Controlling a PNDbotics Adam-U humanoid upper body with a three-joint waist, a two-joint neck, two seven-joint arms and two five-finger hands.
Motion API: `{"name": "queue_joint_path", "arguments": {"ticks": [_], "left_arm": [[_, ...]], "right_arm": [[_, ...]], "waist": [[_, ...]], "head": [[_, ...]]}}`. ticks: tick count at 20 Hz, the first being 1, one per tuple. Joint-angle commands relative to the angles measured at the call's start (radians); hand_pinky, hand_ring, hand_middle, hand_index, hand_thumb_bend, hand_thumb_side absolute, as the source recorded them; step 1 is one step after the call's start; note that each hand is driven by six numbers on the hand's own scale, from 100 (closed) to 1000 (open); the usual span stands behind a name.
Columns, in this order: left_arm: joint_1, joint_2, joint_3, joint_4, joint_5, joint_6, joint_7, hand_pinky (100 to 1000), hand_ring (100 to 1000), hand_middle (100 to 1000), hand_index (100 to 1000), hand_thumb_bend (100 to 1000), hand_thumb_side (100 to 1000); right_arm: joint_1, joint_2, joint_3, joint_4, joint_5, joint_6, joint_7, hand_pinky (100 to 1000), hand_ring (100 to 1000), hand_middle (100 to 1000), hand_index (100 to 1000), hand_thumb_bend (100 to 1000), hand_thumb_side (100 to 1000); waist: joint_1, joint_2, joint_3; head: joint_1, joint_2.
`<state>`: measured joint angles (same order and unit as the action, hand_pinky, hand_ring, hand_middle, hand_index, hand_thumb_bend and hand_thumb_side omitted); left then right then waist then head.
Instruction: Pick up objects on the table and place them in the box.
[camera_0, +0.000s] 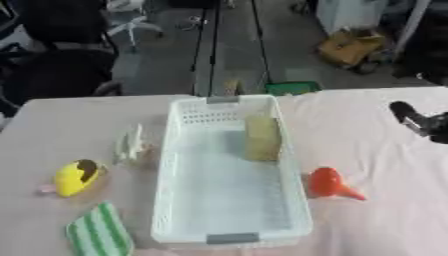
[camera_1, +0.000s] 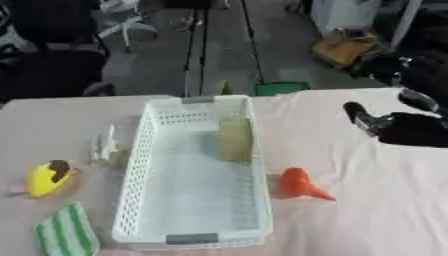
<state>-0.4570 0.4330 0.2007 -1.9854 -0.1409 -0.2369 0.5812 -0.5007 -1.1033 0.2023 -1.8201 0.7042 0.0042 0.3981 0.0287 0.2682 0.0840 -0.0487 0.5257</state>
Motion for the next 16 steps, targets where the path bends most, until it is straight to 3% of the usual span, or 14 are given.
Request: {"name": "queue_joint_path", "arguments": {"ticks": [1, 6, 16], "left_arm": [[-0.015, 0.038, 0.0, -0.015, 0.002, 0.002, -0.007, 952, 974, 925, 936, 342, 1000], [-0.015, 0.04, -0.002, -0.015, 0.002, 0.003, -0.01, 952, 974, 925, 935, 340, 1000], [-0.017, 0.038, -0.005, -0.015, 0.004, 0.005, -0.015, 953, 974, 924, 935, 340, 1000]], "right_arm": [[-0.034, -0.048, 0.034, 0.064, -0.014, -0.034, 0.06, 931, 938, 876, 967, 378, 1000], [-0.073, -0.029, 0.072, 0.162, -0.009, -0.072, 0.073, 925, 943, 871, 971, 442, 1000], [-0.138, 0.034, 0.158, 0.284, 0.004, -0.11, 0.046, 928, 949, 873, 974, 462, 1000]], "waist": [[-0.005, -0.022, 0.003], [-0.009, -0.021, 0.003], [-0.011, -0.024, 0.008]], "head": [[-0.006, -0.006], [-0.009, -0.005], [-0.019, -0.022]]}}
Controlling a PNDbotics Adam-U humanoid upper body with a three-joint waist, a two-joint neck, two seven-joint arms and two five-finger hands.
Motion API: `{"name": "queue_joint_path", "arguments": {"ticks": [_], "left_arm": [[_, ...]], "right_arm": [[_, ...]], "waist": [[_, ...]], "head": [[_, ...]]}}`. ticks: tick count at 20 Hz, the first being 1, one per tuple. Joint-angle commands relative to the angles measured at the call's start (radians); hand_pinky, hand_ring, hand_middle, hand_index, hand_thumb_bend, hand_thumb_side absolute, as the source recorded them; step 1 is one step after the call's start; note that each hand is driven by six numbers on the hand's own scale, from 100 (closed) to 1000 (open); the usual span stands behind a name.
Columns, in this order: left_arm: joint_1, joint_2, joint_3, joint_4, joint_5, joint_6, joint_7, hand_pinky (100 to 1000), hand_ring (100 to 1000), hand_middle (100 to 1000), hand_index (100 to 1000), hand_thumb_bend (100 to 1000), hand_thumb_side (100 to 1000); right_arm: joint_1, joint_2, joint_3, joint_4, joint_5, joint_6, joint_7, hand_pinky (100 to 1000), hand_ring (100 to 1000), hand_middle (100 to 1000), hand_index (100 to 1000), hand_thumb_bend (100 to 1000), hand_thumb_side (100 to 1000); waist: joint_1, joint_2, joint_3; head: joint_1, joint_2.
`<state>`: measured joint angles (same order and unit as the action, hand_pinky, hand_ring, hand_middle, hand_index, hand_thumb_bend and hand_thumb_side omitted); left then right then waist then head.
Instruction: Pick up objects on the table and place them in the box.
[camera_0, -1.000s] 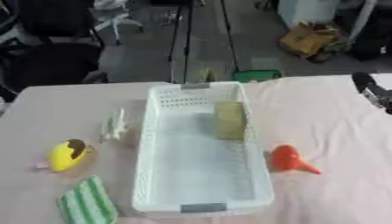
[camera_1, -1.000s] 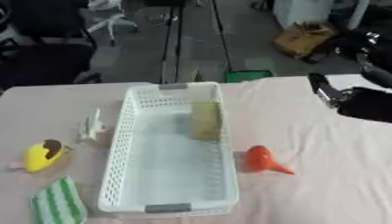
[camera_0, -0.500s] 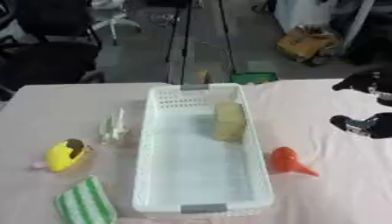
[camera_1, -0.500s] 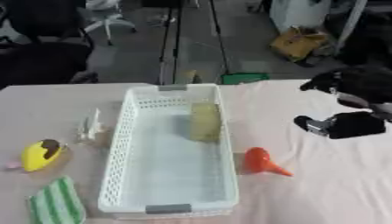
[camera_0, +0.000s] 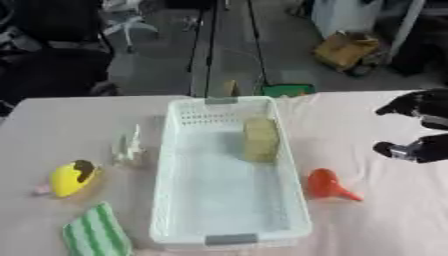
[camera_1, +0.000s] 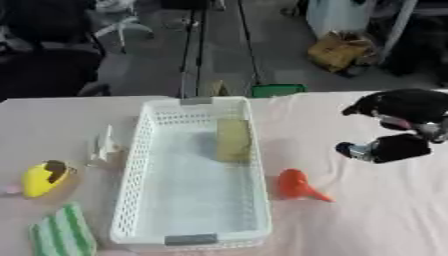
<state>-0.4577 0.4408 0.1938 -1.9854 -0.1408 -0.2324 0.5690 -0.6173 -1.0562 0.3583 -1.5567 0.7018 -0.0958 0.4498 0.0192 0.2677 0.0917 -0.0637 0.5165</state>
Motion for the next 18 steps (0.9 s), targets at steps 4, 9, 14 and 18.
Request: {"name": "queue_joint_path", "arguments": {"ticks": [4, 9, 14, 18], "left_arm": [[-0.017, 0.028, 0.001, -0.015, 0.004, 0.001, -0.004, 952, 974, 918, 927, 341, 1000], [-0.018, 0.029, 0.001, -0.015, 0.004, 0.002, -0.005, 953, 974, 917, 925, 341, 1000], [-0.02, 0.026, -0.002, -0.015, 0.004, 0.002, -0.008, 953, 974, 914, 922, 341, 1000], [-0.021, 0.023, -0.002, -0.015, 0.005, 0.002, -0.01, 954, 974, 911, 920, 340, 1000]], "right_arm": [[-0.051, 0.022, 0.03, 0.066, 0.009, -0.009, -0.008, 928, 954, 877, 968, 520, 1000], [-0.049, 0.025, 0.052, 0.036, -0.054, 0.02, -0.041, 914, 949, 856, 951, 538, 1000], [-0.036, 0.022, 0.077, -0.023, -0.114, 0.055, -0.03, 923, 967, 872, 961, 535, 1000], [-0.023, 0.03, 0.09, -0.051, -0.137, 0.083, -0.032, 924, 968, 865, 953, 532, 1000]], "waist": [[-0.002, -0.023, 0.005], [-0.004, -0.022, 0.007], [-0.006, -0.023, 0.009], [-0.006, -0.022, 0.012]], "head": [[-0.007, -0.013], [-0.013, -0.015], [-0.017, -0.015], [-0.017, -0.018]]}}
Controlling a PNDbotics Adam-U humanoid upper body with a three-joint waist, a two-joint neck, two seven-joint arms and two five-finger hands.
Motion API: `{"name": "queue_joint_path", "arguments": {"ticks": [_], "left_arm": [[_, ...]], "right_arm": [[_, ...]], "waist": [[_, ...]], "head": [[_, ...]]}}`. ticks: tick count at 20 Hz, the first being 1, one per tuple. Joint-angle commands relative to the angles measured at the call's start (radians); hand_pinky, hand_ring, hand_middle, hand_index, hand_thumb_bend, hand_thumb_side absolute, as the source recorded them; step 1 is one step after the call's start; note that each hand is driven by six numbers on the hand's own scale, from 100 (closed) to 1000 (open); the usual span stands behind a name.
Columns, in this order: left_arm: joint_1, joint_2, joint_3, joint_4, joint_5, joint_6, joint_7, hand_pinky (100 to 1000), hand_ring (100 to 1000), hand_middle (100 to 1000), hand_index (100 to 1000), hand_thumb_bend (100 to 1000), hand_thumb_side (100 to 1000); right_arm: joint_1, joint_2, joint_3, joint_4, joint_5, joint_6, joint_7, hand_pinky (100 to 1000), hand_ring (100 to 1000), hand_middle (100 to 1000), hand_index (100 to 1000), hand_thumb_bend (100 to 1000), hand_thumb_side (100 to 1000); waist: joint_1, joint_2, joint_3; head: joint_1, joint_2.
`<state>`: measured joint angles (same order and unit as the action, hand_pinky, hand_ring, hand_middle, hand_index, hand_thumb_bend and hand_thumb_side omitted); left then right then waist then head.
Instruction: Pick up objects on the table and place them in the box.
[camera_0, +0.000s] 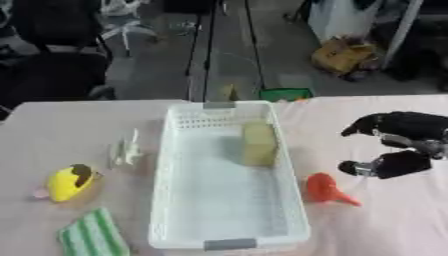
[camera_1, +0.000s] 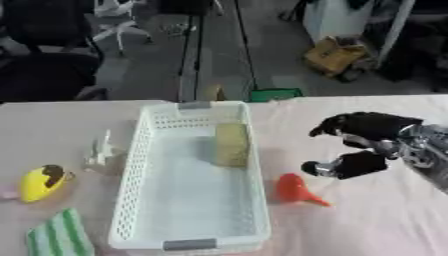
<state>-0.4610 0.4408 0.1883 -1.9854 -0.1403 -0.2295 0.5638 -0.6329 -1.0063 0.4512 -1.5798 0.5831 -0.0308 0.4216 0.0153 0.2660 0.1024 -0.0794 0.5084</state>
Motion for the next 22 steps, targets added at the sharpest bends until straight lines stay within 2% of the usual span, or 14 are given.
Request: {"name": "queue_joint_path", "arguments": {"ticks": [1, 6, 22], "left_arm": [[-0.018, 0.022, 0.004, -0.015, 0.005, 0.0, -0.005, 954, 974, 911, 920, 340, 1000], [-0.02, 0.019, 0.003, -0.015, 0.005, 0.002, -0.006, 954, 974, 908, 916, 338, 1000], [-0.019, 0.011, 0.002, -0.015, 0.006, 0.004, -0.012, 954, 974, 898, 908, 335, 1000]], "right_arm": [[-0.005, -0.017, 0.001, -0.029, -0.019, 0.024, -0.006, 924, 968, 865, 953, 531, 1000], [0.002, 0.004, 0.02, -0.021, -0.022, 0.039, -0.009, 925, 972, 870, 953, 529, 1000], [0.008, 0.056, 0.058, 0.023, 0.007, 0.04, 0.01, 934, 979, 871, 951, 534, 1000]], "waist": [[-0.002, -0.02, 0.002], [-0.001, -0.019, 0.004], [0.001, -0.017, 0.003]], "head": [[-0.001, -0.011], [-0.003, -0.008], [-0.008, -0.002]]}}
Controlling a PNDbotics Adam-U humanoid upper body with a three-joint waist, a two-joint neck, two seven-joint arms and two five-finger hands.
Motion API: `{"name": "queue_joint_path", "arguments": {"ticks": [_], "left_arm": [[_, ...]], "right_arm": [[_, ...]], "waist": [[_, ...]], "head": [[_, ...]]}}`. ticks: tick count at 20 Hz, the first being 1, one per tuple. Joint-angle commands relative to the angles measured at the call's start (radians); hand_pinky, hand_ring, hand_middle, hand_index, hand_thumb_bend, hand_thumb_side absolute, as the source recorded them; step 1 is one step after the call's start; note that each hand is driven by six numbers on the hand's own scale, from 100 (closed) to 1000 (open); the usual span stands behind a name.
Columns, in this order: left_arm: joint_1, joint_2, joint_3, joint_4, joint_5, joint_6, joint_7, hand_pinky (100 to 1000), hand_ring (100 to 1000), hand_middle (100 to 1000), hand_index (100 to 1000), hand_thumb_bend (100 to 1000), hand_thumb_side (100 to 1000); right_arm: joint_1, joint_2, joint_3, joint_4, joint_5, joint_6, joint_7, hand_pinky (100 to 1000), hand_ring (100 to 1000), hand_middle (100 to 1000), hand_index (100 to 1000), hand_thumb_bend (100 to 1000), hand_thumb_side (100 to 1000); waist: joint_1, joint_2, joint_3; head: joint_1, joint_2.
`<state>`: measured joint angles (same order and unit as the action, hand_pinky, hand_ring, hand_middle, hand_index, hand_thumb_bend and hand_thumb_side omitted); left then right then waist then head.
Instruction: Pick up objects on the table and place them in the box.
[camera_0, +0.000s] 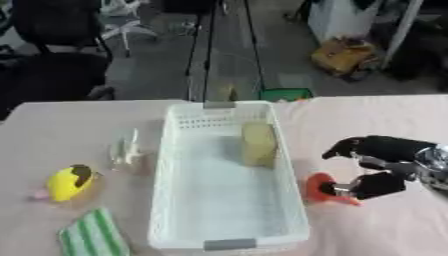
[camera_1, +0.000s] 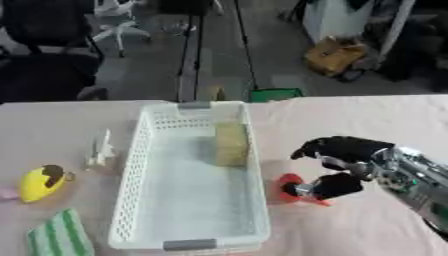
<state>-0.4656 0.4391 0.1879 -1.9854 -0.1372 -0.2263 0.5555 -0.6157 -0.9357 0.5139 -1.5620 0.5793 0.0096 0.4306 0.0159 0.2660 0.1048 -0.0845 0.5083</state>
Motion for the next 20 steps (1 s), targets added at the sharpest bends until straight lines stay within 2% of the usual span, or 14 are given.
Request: {"name": "queue_joint_path", "arguments": {"ticks": [1, 20], "left_arm": [[-0.015, 0.012, 0.003, -0.015, 0.003, 0.001, -0.004, 955, 974, 897, 906, 335, 1000], [-0.018, 0.01, 0.004, -0.015, 0.003, 0.001, -0.003, 955, 973, 890, 899, 328, 1000]], "right_arm": [[-0.01, -0.011, -0.004, 0.009, 0.014, -0.002, 0.001, 932, 977, 868, 950, 535, 1000], [-0.011, 0.028, 0.016, 0.091, 0.057, -0.034, 0.012, 919, 952, 828, 919, 534, 1000]], "waist": [[0.0, -0.017, 0.0], [0.005, -0.01, 0.004]], "head": [[-0.004, -0.002], [-0.008, -0.008]]}}
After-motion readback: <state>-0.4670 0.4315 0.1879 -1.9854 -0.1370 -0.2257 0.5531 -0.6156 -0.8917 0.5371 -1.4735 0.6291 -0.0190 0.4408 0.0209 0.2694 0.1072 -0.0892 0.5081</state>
